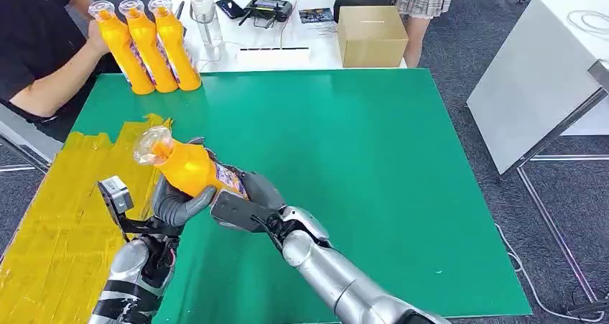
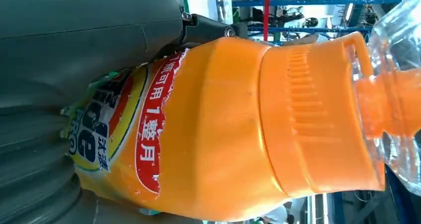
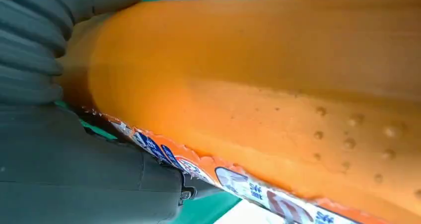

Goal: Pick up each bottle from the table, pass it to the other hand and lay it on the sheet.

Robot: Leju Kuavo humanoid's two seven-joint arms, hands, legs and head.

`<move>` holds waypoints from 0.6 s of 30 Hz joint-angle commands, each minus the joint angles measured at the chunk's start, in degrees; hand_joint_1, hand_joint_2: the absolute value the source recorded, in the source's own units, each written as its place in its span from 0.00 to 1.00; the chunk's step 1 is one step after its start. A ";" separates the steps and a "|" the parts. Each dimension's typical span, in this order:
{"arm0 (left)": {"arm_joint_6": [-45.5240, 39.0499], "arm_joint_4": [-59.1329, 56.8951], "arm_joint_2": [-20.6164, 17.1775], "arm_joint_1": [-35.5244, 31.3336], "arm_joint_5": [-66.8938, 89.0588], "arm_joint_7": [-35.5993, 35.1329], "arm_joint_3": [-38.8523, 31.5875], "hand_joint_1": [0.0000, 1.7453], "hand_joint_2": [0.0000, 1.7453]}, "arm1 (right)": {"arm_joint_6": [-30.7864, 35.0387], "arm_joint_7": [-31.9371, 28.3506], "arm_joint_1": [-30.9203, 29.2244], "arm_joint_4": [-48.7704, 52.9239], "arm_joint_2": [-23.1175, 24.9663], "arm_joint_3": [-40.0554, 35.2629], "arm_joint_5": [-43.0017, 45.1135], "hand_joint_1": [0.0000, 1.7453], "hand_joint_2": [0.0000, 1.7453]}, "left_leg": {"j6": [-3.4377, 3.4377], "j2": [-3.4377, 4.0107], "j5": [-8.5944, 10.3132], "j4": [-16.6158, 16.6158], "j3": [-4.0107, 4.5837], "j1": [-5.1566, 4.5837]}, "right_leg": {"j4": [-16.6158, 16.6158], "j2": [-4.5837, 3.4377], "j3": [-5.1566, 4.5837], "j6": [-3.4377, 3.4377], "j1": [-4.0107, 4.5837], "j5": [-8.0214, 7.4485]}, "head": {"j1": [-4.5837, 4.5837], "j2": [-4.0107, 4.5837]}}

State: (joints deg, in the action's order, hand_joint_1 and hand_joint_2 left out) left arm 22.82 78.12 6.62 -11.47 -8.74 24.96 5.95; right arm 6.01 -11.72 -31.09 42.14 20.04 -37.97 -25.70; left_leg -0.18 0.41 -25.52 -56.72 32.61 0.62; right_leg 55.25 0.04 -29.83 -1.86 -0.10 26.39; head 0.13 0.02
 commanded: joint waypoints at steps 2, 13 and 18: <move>0.49 -3.71 -1.16 -1.32 0.72 -0.33 2.88 1.00 1.00 | 0.03 0.06 -4.20 -3.19 -0.73 -2.21 -0.09 1.00 1.00 | -0.03 -0.06 -0.04 0.00 -0.15 0.00 | -0.01 0.03 0.17 0.01 0.00 0.05 | 0.00 0.00; -3.26 -2.05 -4.93 -1.01 7.14 1.27 0.21 1.00 1.00 | 1.06 -0.14 -2.53 4.23 -4.19 1.25 0.77 0.00 0.00 | -0.02 -0.06 -0.01 0.01 -0.07 0.00 | -0.02 0.04 0.09 0.01 0.01 0.01 | 0.00 0.00; -6.14 -3.41 -10.00 -2.30 13.64 2.91 -4.81 1.00 1.00 | 0.35 -0.39 -2.29 8.19 -6.62 3.42 1.04 0.00 0.00 | -0.01 -0.02 -0.01 0.01 -0.10 0.01 | 0.00 -0.01 0.10 0.02 0.01 0.01 | 0.00 0.00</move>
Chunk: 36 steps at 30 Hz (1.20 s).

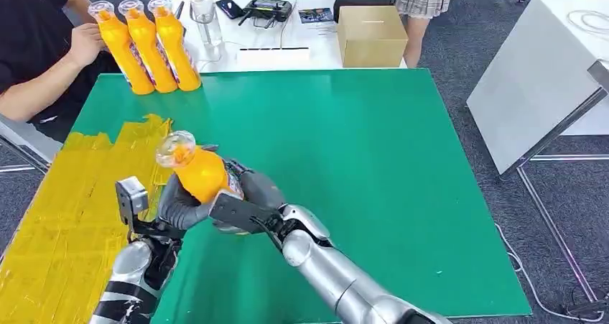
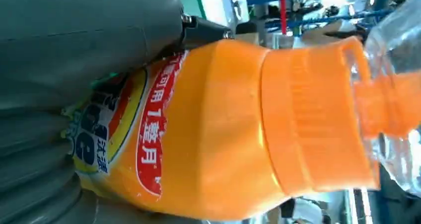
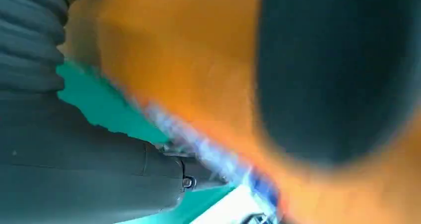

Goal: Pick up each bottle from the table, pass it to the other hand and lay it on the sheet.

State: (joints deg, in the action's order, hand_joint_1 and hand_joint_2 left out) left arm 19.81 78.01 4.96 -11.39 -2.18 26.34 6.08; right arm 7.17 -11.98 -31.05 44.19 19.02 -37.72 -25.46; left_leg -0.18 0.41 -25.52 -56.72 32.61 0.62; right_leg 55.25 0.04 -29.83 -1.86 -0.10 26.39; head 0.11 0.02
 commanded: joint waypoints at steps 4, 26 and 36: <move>-5.32 -5.17 -11.67 -2.85 13.85 3.67 -9.52 1.00 1.00 | -1.68 -0.48 -2.24 8.25 -6.81 4.17 0.79 0.00 0.00 | 0.02 0.06 0.01 0.01 -0.07 0.05 | 0.00 -0.09 0.01 0.04 0.05 -0.03 | 0.04 0.00; -27.91 -4.50 -24.33 4.04 56.67 3.55 -8.91 1.00 1.00 | -3.46 -1.62 -0.44 14.65 -10.61 6.18 1.30 0.00 0.00 | -0.01 0.10 -0.07 0.06 -0.20 0.04 | -0.05 -0.12 0.16 0.02 0.04 0.03 | 0.00 0.00; -34.38 -19.55 -24.69 3.78 73.53 -2.08 3.18 1.00 1.00 | -4.51 -1.96 -1.10 13.61 -10.60 5.58 1.76 0.00 0.00 | -0.03 -0.03 0.03 0.12 -0.19 -0.02 | -0.08 0.01 0.15 0.00 -0.03 0.01 | 0.00 0.00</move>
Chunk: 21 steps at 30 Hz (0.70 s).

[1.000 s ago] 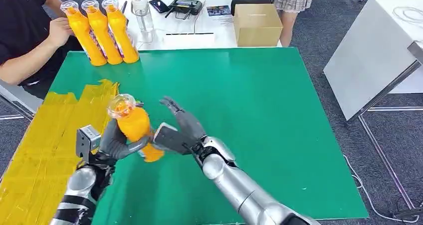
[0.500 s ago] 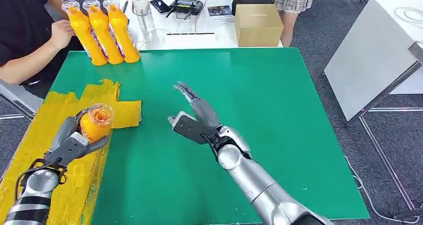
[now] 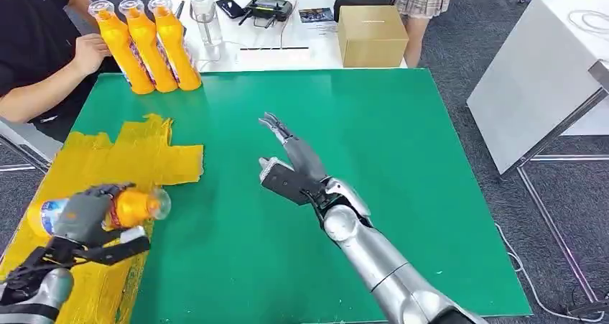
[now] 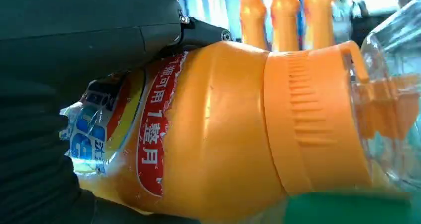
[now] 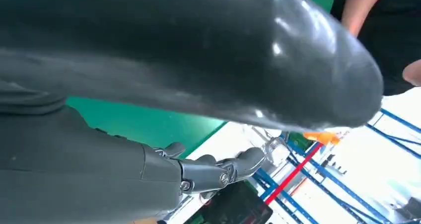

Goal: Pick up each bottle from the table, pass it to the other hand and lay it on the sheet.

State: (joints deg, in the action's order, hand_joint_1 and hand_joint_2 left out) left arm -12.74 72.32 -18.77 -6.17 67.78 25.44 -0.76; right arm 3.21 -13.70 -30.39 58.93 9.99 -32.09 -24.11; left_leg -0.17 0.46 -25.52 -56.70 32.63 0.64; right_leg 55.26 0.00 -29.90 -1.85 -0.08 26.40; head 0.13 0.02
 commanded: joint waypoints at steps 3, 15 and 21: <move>-1.55 -16.05 -0.52 -1.85 2.94 -0.27 11.26 1.00 1.00 | -0.73 -0.27 -1.87 -1.40 -1.46 -0.10 0.51 0.00 0.00 | -0.04 -0.12 0.02 0.09 -0.18 -0.04 | -0.08 0.09 0.20 -0.01 -0.04 0.02 | 0.00 0.00; -0.95 -18.24 0.61 -3.22 0.55 -0.18 11.73 0.00 0.00 | -0.74 -0.20 -2.15 -2.31 -0.94 -0.40 0.64 0.00 0.00 | 0.02 -0.40 0.12 0.13 -0.56 -0.09 | -0.06 0.29 0.68 0.02 -0.09 -0.03 | 0.00 0.00; -0.85 -17.78 0.35 -3.03 0.55 -0.27 11.69 0.00 0.00 | -0.76 -0.20 -2.24 -2.45 -0.91 -0.42 0.64 0.00 0.00 | 0.02 -0.39 0.13 0.10 -0.68 -0.09 | -0.03 0.30 0.81 0.01 -0.08 0.02 | 0.00 0.00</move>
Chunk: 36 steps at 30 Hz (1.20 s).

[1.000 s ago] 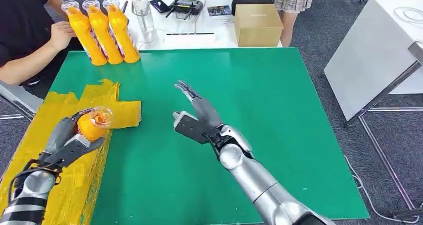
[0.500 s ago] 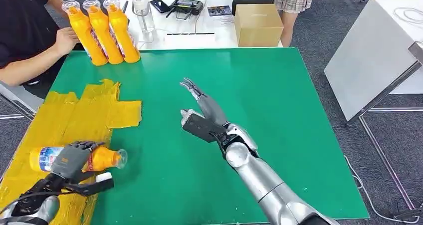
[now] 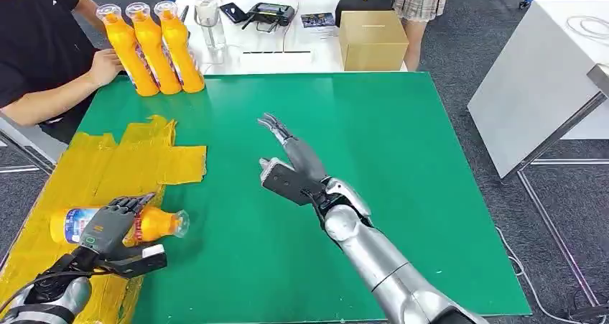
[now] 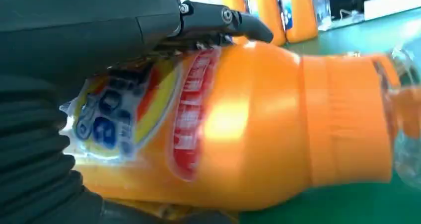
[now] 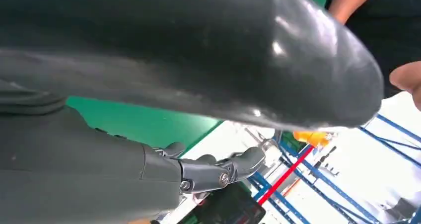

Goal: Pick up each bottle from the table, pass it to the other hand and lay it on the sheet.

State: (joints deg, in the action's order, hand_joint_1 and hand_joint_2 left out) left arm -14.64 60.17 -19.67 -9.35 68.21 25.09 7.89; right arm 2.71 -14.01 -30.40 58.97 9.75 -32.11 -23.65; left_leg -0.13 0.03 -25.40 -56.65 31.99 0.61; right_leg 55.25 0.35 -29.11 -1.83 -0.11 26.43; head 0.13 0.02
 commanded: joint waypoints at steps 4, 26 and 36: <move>1.05 -5.64 1.25 0.15 0.12 0.08 3.04 0.00 0.00 | -0.25 0.10 -2.23 -2.49 -0.67 -0.40 0.18 0.00 0.00 | -0.03 0.05 0.01 0.07 -0.03 -0.03 | -0.06 -0.06 0.01 0.00 -0.03 -0.01 | 0.00 0.00; 11.94 19.71 17.01 -1.02 -36.87 12.83 -19.11 0.00 0.00 | 3.57 -2.41 4.56 3.26 1.07 1.87 -2.26 0.00 0.00 | -0.05 -0.34 0.04 -0.12 0.36 0.08 | -0.04 0.34 -0.24 -0.03 0.08 0.02 | -0.04 0.00; 22.10 26.98 21.14 0.19 -47.71 12.02 -19.20 0.00 0.00 | 4.82 -3.15 6.17 4.96 1.65 3.26 -3.59 0.00 0.00 | -0.02 -0.04 0.00 -0.07 0.43 0.03 | -0.01 0.03 -0.45 -0.01 0.02 -0.01 | 0.00 0.00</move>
State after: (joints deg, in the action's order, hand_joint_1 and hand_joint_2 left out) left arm 6.25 83.32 -3.80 -7.95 22.38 37.64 -8.33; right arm 7.39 -16.98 -23.52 63.80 11.54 -30.97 -27.06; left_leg -0.12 0.06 -25.41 -56.70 32.41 0.62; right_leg 55.25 0.32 -29.58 -1.84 -0.11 26.42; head 0.13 0.02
